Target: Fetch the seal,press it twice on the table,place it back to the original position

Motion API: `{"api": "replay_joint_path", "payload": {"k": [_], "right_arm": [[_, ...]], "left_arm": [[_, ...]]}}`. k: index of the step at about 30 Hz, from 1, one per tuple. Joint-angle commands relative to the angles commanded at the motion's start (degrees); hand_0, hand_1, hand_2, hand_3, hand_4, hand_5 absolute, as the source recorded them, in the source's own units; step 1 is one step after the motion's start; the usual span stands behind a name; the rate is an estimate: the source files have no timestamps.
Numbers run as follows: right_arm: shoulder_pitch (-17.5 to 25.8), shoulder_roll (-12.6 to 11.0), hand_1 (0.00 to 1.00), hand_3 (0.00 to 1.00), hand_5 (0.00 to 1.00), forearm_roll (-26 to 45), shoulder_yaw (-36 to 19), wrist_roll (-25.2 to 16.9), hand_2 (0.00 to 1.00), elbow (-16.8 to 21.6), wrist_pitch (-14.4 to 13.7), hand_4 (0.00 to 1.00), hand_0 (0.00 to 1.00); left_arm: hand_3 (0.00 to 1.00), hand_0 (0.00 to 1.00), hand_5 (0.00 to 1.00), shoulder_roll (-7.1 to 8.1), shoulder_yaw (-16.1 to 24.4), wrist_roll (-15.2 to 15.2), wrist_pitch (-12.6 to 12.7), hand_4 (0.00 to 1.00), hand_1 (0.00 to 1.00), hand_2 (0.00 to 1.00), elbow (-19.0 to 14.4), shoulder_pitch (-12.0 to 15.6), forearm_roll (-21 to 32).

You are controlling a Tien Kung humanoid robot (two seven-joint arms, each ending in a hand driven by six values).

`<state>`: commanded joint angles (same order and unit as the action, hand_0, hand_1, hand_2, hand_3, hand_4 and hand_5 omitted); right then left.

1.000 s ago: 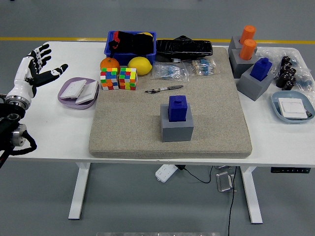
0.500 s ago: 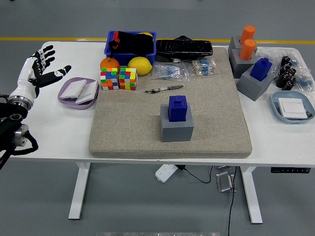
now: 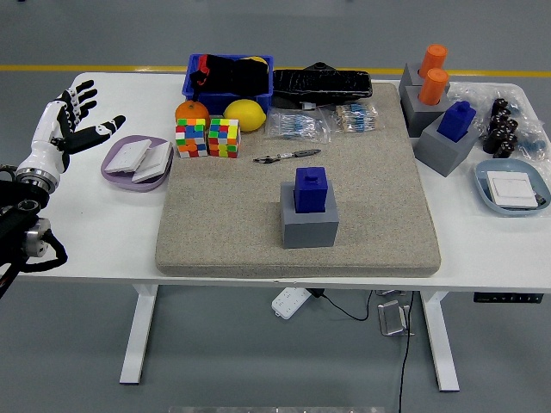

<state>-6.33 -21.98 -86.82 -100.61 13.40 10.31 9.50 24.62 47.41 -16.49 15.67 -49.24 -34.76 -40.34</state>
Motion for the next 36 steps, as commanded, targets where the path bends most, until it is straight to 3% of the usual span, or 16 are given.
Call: {"api": "replay_joint_path", "payload": {"k": [36], "right_arm": [[-0.3,0.0,0.752,0.749,0.543,0.4,-1.9,1.0,0.736,0.0,-0.4,0.838,0.889]], "left_arm": [[0.879,0.944,0.092,-0.83,0.8,0.3,-0.1,0.865,0.883,0.903,-0.7,0.5,0.1]]}}
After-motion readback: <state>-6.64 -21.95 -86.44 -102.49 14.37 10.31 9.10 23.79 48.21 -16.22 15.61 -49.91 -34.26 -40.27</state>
